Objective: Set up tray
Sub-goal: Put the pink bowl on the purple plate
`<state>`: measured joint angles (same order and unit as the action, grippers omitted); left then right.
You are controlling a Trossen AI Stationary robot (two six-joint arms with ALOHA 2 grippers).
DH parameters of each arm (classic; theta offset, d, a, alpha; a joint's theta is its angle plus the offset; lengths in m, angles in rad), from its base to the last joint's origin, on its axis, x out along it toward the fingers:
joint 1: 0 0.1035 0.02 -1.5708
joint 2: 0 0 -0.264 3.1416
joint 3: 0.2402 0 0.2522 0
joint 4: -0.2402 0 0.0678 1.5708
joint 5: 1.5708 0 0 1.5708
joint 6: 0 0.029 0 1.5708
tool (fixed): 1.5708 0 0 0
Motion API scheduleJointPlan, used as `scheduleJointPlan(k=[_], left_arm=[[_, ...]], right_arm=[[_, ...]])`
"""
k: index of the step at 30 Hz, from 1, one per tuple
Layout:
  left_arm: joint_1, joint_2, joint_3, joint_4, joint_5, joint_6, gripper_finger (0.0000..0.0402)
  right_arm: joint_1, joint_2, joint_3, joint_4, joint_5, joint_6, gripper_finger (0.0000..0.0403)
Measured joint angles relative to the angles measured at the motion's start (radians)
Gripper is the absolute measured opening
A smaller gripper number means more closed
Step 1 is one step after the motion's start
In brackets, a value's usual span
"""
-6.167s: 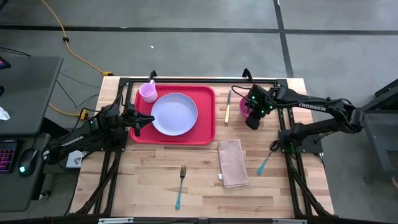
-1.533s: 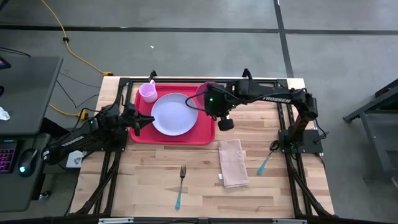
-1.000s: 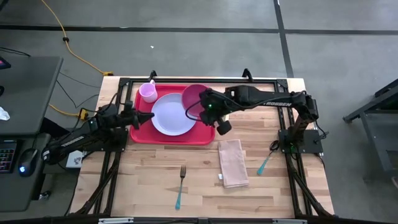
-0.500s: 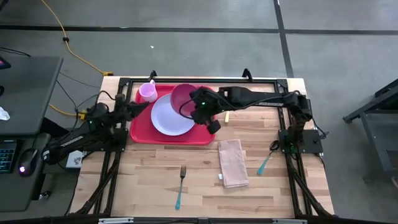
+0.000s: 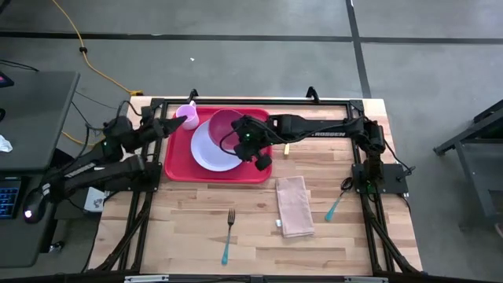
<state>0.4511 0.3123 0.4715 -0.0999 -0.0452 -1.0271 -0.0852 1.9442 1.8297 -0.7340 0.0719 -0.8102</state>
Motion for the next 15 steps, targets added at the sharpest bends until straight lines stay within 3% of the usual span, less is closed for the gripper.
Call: scheduleJointPlan(k=[6, 15], left_arm=[[0.0, 0.173, 0.15, -0.123, -0.015, 0.001, 0.0094], [0.0, 0.306, 0.341, -0.326, -0.079, -0.003, 0.0094]], right_arm=[[0.0, 0.0, 0.0, 0.052, -0.012, -0.035, 0.0], [-0.002, 0.008, 0.0, 0.101, -0.037, -0.069, 0.0]])
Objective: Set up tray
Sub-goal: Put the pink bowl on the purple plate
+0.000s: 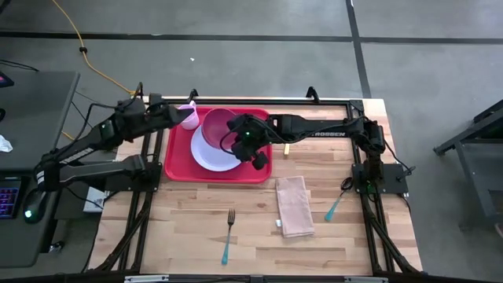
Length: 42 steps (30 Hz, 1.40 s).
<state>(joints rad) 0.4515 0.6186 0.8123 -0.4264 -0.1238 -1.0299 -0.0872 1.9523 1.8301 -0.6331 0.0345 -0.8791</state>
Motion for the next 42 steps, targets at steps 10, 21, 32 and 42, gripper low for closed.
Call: scheduleJointPlan(k=[10, 21, 32, 42], left_arm=[[0.0, 0.125, 0.121, -0.207, 0.013, -0.04, 0.0094], [0.0, 0.223, 0.178, -0.31, 0.007, -0.085, 0.0094], [0.0, 0.343, 0.287, -0.486, -0.028, -0.105, 0.0094], [0.0, 0.481, 0.409, -0.642, -0.037, -0.105, 0.0079]], right_arm=[[-0.017, 0.074, 0.0, -0.017, 0.03, -0.013, 0.0], [-0.019, 0.108, 0.0, 0.036, 0.035, -0.041, 0.0], [-0.02, 0.131, 0.0, 0.057, 0.053, -0.039, 0.0], [-0.02, 0.131, 0.0, 0.077, 0.049, -0.027, 0.0]])
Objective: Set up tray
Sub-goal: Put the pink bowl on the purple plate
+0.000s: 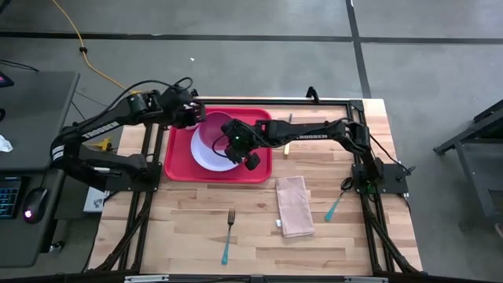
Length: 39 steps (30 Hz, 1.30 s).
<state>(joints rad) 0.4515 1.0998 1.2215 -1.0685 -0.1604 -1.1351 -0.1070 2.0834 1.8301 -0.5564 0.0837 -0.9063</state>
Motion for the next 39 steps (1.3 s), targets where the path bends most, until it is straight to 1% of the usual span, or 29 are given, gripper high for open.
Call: scheduleJointPlan(k=[5, 8, 11, 14, 17, 23, 26, 29, 31, 39], left_arm=[[0.0, 0.041, 0.048, -0.012, -0.007, 0.027, 0.0048], [0.0, 0.05, 0.055, -0.012, -0.006, 0.03, 0.0032], [0.0, 0.05, 0.056, -0.02, -0.006, 0.038, 0.0024], [0.0, 0.05, 0.056, -0.044, -0.004, 0.043, 0.0028], [0.0, 0.049, 0.056, -0.054, 0.015, 0.043, 0.0042], [0.0, 0.049, 0.056, -0.053, 0.019, 0.035, 0.0063], [0.0, 0.049, 0.056, -0.042, 0.02, 0.061, 0.007], [0.0, 0.049, 0.056, -0.024, 0.035, 0.101, 0.0085], [0.0, 0.049, 0.056, -0.023, 0.052, 0.111, 0.0102], [0.0, 0.049, 0.056, -0.026, 0.066, 0.11, 0.0187]], right_arm=[[0.0, 0.0, 0.0, -0.003, -0.01, 0.013, 0.0], [0.0, 0.0, 0.0, -0.003, -0.015, 0.015, 0.0], [0.0, 0.0, 0.0, -0.003, -0.014, 0.015, 0.0], [0.0, 0.0, 0.0, -0.003, -0.013, 0.015, 0.0], [0.0, 0.0, 0.0, -0.009, -0.013, 0.015, 0.0], [0.0, 0.0, 0.0, -0.009, -0.019, 0.015, 0.0], [0.0, 0.0, 0.0, -0.008, -0.028, 0.015, 0.0], [0.0, 0.0, 0.0, -0.005, -0.034, 0.014, 0.0], [0.0, 0.0, 0.0, 0.004, -0.034, 0.009, 0.0], [0.0, 0.0, 0.0, 0.008, -0.032, 0.008, 0.0]])
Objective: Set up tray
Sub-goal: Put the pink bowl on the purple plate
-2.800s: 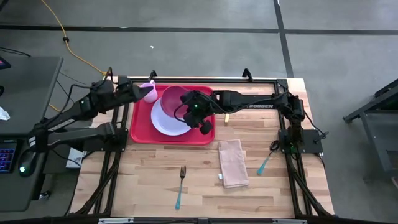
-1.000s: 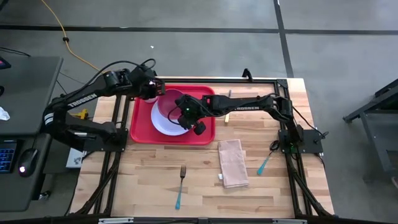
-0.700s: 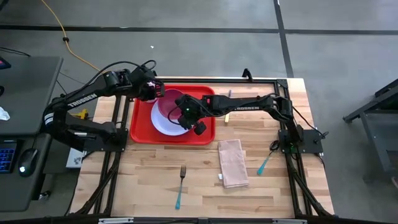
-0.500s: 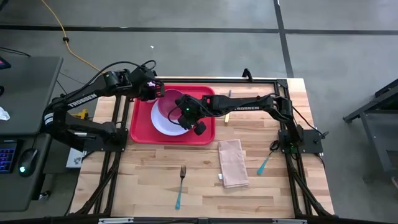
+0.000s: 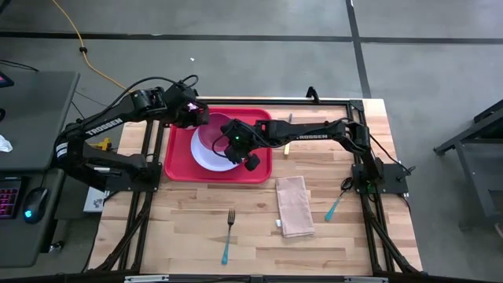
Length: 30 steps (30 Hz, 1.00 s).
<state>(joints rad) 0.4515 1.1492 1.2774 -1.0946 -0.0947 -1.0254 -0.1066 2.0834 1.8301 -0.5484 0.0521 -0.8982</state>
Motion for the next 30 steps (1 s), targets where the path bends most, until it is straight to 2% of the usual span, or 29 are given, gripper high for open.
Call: scheduleJointPlan(k=[6, 12, 18, 30], left_arm=[[0.0, 0.001, 0.0, 0.0, 0.03, 0.0, 0.023], [0.0, 0.051, 0.0, -0.009, 0.055, -0.013, 0.0243], [0.0, 0.101, 0.0, -0.014, 0.064, -0.018, 0.023], [0.0, 0.106, 0.0, -0.042, 0.056, -0.026, 0.0185]], right_arm=[[0.0, 0.0, 0.0, 0.0, 0.001, 0.0, 0.0], [0.001, 0.0, 0.0, 0.005, 0.001, 0.0, 0.0], [0.002, 0.0, 0.0, -0.007, -0.002, 0.004, 0.0], [0.002, 0.0, 0.0, -0.002, -0.005, 0.0, 0.0]])
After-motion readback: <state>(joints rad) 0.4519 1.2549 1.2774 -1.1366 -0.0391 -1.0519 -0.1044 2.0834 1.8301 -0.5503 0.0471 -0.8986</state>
